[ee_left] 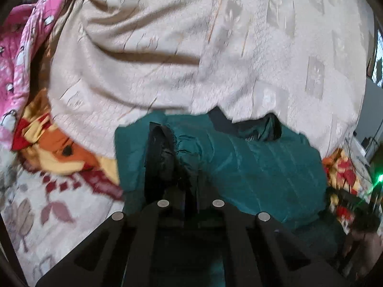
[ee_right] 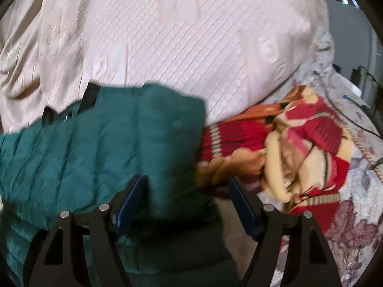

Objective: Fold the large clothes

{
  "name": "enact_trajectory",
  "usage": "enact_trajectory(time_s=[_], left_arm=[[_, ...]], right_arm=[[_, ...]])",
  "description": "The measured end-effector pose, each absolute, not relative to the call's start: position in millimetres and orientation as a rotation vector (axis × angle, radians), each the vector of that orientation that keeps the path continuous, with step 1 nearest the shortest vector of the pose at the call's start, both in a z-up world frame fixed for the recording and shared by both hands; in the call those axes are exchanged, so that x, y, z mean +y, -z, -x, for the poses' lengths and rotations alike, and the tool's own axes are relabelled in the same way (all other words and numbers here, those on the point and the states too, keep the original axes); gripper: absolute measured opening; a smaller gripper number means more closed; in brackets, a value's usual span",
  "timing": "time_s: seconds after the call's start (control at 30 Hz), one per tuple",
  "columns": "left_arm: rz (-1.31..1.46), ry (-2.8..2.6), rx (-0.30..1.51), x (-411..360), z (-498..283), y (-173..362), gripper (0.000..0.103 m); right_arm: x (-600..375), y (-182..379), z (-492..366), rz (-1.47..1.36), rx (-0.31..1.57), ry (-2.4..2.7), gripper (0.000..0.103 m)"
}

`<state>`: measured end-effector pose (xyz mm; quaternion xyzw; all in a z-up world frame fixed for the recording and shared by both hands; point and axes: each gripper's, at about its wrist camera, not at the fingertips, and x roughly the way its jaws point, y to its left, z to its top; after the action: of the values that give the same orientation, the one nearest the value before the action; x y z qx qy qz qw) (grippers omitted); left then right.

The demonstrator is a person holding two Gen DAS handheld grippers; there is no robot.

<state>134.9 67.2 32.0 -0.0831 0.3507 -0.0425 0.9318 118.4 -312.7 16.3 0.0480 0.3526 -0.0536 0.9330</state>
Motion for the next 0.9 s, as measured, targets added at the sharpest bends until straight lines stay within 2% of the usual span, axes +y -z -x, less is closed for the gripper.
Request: enact_trajectory(time_s=[0.07,0.13,0.17,0.23,0.3,0.33,0.37,0.4,0.6,0.77,0.83,0.87,0.9], left_arm=[[0.16,0.051,0.805,70,-139,-14,0.002],[0.208,0.022,0.831,81,-144,-9,0.009],[0.239,-0.007,0.808,90,-141,-13,0.014],[0.289,-0.117,0.706,107,-136,-30,0.016],[0.307,-0.186,0.575,111,-129,-48,0.016],[0.284,-0.16,0.542,105,-129,-53,0.016],[0.249,-0.111,0.54,95,-134,-54,0.016],[0.209,-0.063,0.56,83,-139,-52,0.016],[0.038,-0.031,0.86,46,-175,17,0.016],[0.006,-0.066,0.885,47,-175,25,0.022],[0.019,-0.066,0.887,49,-175,27,0.025],[0.026,-0.083,0.888,51,-175,28,0.033],[0.038,-0.084,0.89,54,-175,28,0.035]], right_arm=[[-316,-20,-117,-0.097,0.704,0.139,0.077],[-316,-25,-118,-0.09,0.688,0.155,0.077],[-316,-27,-118,-0.085,0.675,0.162,0.077],[-317,-37,-118,-0.092,0.646,0.173,0.075],[-316,-47,-120,-0.112,0.59,0.166,0.067],[-312,-50,-126,-0.115,0.587,0.129,0.058],[-303,-50,-134,-0.104,0.598,0.079,0.05],[-292,-48,-142,-0.081,0.606,0.039,0.048],[-267,-3,-196,-0.05,0.78,0.002,0.049],[-269,14,-209,-0.08,0.846,-0.044,0.051],[-266,15,-209,-0.069,0.842,-0.043,0.056],[-265,16,-209,-0.066,0.841,-0.045,0.063],[-263,17,-210,-0.064,0.841,-0.051,0.067]])
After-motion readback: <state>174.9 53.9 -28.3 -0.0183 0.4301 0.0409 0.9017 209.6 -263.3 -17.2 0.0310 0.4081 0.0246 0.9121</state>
